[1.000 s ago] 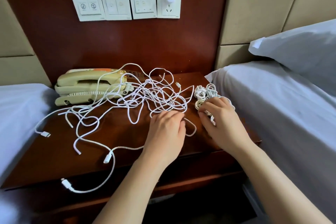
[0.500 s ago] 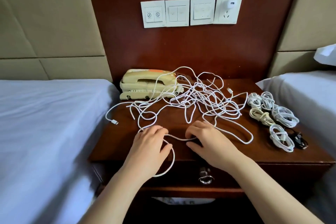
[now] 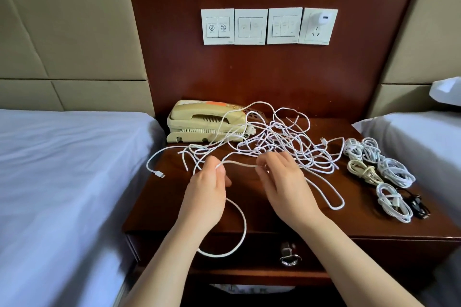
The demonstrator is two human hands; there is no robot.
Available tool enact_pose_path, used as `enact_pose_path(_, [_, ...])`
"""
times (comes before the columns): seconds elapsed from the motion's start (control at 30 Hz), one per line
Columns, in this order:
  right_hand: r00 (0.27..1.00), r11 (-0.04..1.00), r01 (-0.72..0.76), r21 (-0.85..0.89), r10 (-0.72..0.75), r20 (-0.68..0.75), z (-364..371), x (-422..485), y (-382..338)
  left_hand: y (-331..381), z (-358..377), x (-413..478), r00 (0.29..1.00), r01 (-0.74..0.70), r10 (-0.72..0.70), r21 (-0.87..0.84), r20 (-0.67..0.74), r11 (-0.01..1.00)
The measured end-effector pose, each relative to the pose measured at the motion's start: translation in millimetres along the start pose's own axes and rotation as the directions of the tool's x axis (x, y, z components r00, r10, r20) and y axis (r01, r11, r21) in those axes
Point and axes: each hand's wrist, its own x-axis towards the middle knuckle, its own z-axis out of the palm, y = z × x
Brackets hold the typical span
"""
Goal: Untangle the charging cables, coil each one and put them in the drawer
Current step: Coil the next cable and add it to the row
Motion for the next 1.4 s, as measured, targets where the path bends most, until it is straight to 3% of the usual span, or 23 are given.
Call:
enact_pose_path(0.1, [1.000, 1.000, 0.011, -0.003, -0.011, -0.018, 3, 3, 3, 9, 2, 6, 0.990, 0.142, -0.137, -0.268, 0.037, 0.953])
enact_pose_path(0.23, [1.000, 0.999, 0.022, -0.029, -0.023, -0.012, 7, 7, 9, 18, 3, 10, 0.941, 0.339, -0.258, -0.567, 0.221, 0.751])
enact_pose_path(0.37, [1.000, 1.000, 0.022, -0.020, -0.022, 0.008, 8, 14, 10, 25, -1, 14, 0.875, 0.485, -0.285, -0.712, 0.392, 0.509])
enact_pose_path(0.53, [0.971, 0.911, -0.230, 0.343, 0.190, 0.146, 0, 20, 3, 31, -5, 12, 0.821, 0.569, -0.138, -0.816, 0.554, 0.107])
enact_pose_path(0.73, [0.899, 0.958, -0.141, 0.249, 0.018, 0.438, -3, 19, -9, 33, -3, 20, 0.831, 0.500, -0.221, -0.860, 0.510, -0.104])
enact_pose_path(0.8, [0.862, 0.989, -0.067, 0.128, -0.007, 0.508, -3, 17, -13, 30, -2, 24, 0.834, 0.459, -0.295, -0.883, 0.465, -0.096])
enact_pose_path(0.87, [0.828, 1.000, 0.025, 0.012, -0.027, 0.560, -2, 15, -19, 26, -1, 27, 0.843, 0.414, -0.374, -0.910, 0.387, -0.007])
enact_pose_path(1.0, [0.830, 0.999, 0.019, 0.043, -0.040, 0.557, -12, 19, -32, 18, 2, 29, 0.883, 0.337, -0.433, -0.885, 0.179, 0.321])
enact_pose_path(1.1, [0.852, 0.983, -0.067, 0.173, -0.034, 0.523, -26, 28, -36, 9, 3, 30, 0.922, 0.294, -0.380, -0.762, 0.068, 0.577])
enact_pose_path(1.2, [0.891, 0.969, -0.099, 0.226, -0.015, 0.455, -29, 33, -37, 7, 7, 28, 0.959, 0.256, -0.279, -0.574, 0.050, 0.778])
enact_pose_path(1.23, [0.904, 0.964, -0.115, 0.239, 0.002, 0.428, -28, 34, -36, 9, 8, 27, 0.964, 0.254, -0.258, -0.544, 0.070, 0.800])
enact_pose_path(1.4, [0.948, 0.924, -0.190, 0.332, 0.085, 0.305, -28, 40, -31, 22, 14, 28, 0.943, 0.329, -0.211, -0.652, 0.256, 0.683])
